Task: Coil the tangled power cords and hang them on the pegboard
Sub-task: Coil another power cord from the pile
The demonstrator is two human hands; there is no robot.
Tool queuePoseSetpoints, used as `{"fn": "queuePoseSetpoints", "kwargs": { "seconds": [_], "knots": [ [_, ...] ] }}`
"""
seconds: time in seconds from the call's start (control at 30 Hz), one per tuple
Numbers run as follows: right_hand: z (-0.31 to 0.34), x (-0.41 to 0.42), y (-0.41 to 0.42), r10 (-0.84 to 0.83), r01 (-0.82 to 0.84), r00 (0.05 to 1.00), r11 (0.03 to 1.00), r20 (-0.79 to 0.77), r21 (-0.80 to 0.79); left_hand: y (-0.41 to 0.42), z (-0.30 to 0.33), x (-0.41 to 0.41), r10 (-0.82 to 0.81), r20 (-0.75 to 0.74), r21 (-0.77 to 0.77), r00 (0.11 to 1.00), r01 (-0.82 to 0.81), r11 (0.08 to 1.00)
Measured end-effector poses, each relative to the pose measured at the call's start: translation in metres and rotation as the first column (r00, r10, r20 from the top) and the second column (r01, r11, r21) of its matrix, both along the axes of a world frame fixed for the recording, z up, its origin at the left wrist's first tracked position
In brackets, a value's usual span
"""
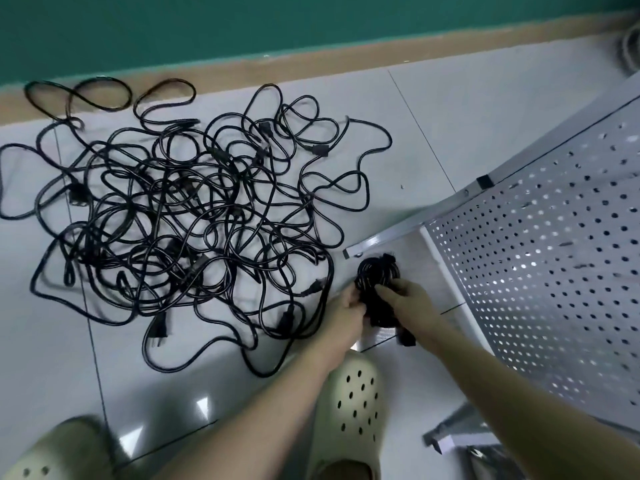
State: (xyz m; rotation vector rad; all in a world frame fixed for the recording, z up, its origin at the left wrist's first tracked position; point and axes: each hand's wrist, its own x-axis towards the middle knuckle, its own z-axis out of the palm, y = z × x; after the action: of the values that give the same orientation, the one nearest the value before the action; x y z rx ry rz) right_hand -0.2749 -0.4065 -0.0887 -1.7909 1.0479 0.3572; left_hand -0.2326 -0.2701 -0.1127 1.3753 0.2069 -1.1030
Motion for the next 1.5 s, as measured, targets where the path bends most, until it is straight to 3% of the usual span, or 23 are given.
{"fn": "queuePoseSetpoints", "kwargs": {
  "seconds": [0.1, 0.23, 0.3, 0.4, 0.5, 0.6, 0.67, 0.73, 0.8, 0.93, 1.03, 1.17, 1.27, 1.33, 1.37, 1.43, 1.5],
  "knots": [
    [0.000, 0.001, -0.004, 0.113, -0.123, 0.992, 0.953, -0.053, -0.276, -0.001, 0.002, 0.000, -0.089, 0.037, 0.034, 0.995, 0.088, 0.996],
    [0.000, -0.003, -0.001, 0.133, -0.125, 0.991, 0.905, -0.009, -0.406, 0.017, 0.018, -0.007, -0.167, 0.138, 0.081, 0.976, 0.157, 0.984],
    [0.000, -0.004, 0.006, 0.120, -0.078, 0.990, 0.898, 0.071, -0.434, 0.039, 0.025, -0.009, -0.101, 0.325, 0.143, 0.940, 0.057, 0.988],
    [0.002, -0.004, 0.025, 0.140, -0.041, 0.972, 0.892, 0.188, -0.451, 0.077, 0.025, -0.001, 0.113, 0.545, 0.235, 0.830, -0.281, 0.931],
    [0.003, -0.001, 0.050, 0.210, -0.087, 0.940, 0.911, 0.271, -0.403, 0.099, 0.026, 0.027, 0.216, 0.600, 0.242, 0.770, -0.432, 0.869],
    [-0.004, 0.006, 0.074, 0.260, -0.205, 0.914, 0.958, 0.311, -0.198, 0.096, 0.026, 0.062, -0.068, 0.621, 0.344, 0.781, -0.194, 0.918],
    [-0.009, 0.010, 0.088, 0.288, -0.273, 0.912, 0.958, 0.293, -0.092, 0.088, 0.028, 0.080, -0.279, 0.608, 0.437, 0.744, -0.020, 0.899],
    [-0.003, 0.015, 0.104, 0.309, -0.327, 0.904, 0.945, 0.297, 0.012, 0.084, 0.039, 0.089, -0.365, 0.601, 0.442, 0.711, 0.085, 0.893],
    [0.015, 0.025, 0.118, 0.294, -0.359, 0.859, 0.930, 0.418, 0.084, 0.086, 0.065, 0.094, -0.400, 0.599, 0.423, 0.694, 0.150, 0.894],
    [0.089, 0.062, 0.121, 0.272, -0.382, 0.770, 0.921, 0.577, 0.076, 0.103, 0.160, 0.119, -0.219, 0.540, 0.224, 0.812, 0.112, 0.968],
    [0.175, 0.099, 0.108, 0.373, -0.513, 0.715, 0.854, 0.592, 0.082, 0.125, 0.248, 0.153, -0.082, 0.576, 0.134, 0.813, 0.005, 0.991],
    [0.316, 0.126, 0.123, 0.559, -0.682, 0.478, 0.722, 0.677, -0.115, 0.154, 0.367, 0.177, 0.028, 0.712, 0.082, 0.701, -0.122, 0.989],
    [0.420, 0.121, 0.143, 0.592, -0.682, 0.319, 0.685, 0.740, -0.254, 0.181, 0.448, 0.173, 0.118, 0.863, 0.019, 0.492, -0.264, 0.964],
    [0.473, 0.108, 0.155, 0.544, -0.663, 0.248, 0.699, 0.802, -0.270, 0.201, 0.490, 0.154, 0.200, 0.890, -0.111, 0.409, -0.230, 0.967],
    [0.492, 0.100, 0.161, 0.494, -0.650, 0.221, 0.717, 0.841, -0.250, 0.209, 0.503, 0.143, 0.249, 0.872, -0.193, 0.421, -0.171, 0.966],
    [0.516, 0.083, 0.174, 0.348, -0.637, 0.203, 0.757, 0.915, -0.147, 0.225, 0.513, 0.116, 0.318, 0.795, -0.343, 0.517, -0.049, 0.938],
    [0.523, 0.068, 0.184, 0.171, -0.627, 0.248, 0.779, 0.954, 0.024, 0.242, 0.502, 0.091, 0.279, 0.762, -0.347, 0.584, 0.006, 0.938]
  ]
}}
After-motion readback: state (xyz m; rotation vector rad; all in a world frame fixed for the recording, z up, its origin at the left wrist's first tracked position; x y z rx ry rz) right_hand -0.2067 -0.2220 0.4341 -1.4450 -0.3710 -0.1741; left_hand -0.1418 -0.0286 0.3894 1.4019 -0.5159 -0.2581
